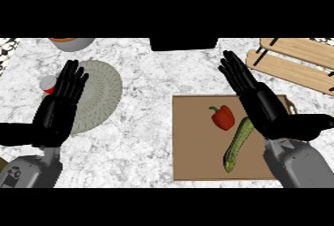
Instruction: Pick the squash from the tray and place it in the tiered shelf
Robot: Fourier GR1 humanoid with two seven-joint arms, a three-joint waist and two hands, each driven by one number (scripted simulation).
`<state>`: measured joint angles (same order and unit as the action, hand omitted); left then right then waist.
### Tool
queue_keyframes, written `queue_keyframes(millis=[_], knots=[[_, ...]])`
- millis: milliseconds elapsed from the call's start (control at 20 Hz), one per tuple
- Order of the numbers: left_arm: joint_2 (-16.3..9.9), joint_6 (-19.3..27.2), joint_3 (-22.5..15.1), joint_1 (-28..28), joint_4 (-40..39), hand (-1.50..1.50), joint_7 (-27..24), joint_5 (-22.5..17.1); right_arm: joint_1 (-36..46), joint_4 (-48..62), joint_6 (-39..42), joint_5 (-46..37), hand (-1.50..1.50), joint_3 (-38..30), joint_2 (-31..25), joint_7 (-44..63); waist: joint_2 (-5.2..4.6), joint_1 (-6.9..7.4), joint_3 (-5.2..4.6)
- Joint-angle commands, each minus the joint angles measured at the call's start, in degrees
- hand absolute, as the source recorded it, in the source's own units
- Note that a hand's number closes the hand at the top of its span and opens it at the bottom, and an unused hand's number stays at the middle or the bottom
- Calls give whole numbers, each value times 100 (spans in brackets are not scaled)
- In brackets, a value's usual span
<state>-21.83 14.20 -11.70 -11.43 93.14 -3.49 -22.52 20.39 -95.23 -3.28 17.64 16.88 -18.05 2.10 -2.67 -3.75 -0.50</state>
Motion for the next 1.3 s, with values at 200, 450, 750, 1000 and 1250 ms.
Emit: queue_keyframes(millis=[200,450,750,1000,1250], knots=[[-245,419,261,1194,-1016,0,779,-105,-1531,164,-2083,-1144,150,-1709,-942,-54,312,-566,27],[-213,308,223,1726,-1285,0,1005,-300,-3161,1041,-3341,-1315,150,-2388,-707,679,297,-591,37],[-390,-194,162,1234,-1572,0,1398,-368,-5517,-1011,-3396,-1425,-150,-2050,-104,-269,303,-12,36],[-324,-185,95,1000,-1530,0,1646,-289,-6739,-2687,-2895,-1512,-150,-1602,-434,305,286,177,36],[-171,-390,150,831,-1913,0,1399,-241,-6855,-3875,-2989,-2436,-150,-1130,-948,2044,244,330,30]])
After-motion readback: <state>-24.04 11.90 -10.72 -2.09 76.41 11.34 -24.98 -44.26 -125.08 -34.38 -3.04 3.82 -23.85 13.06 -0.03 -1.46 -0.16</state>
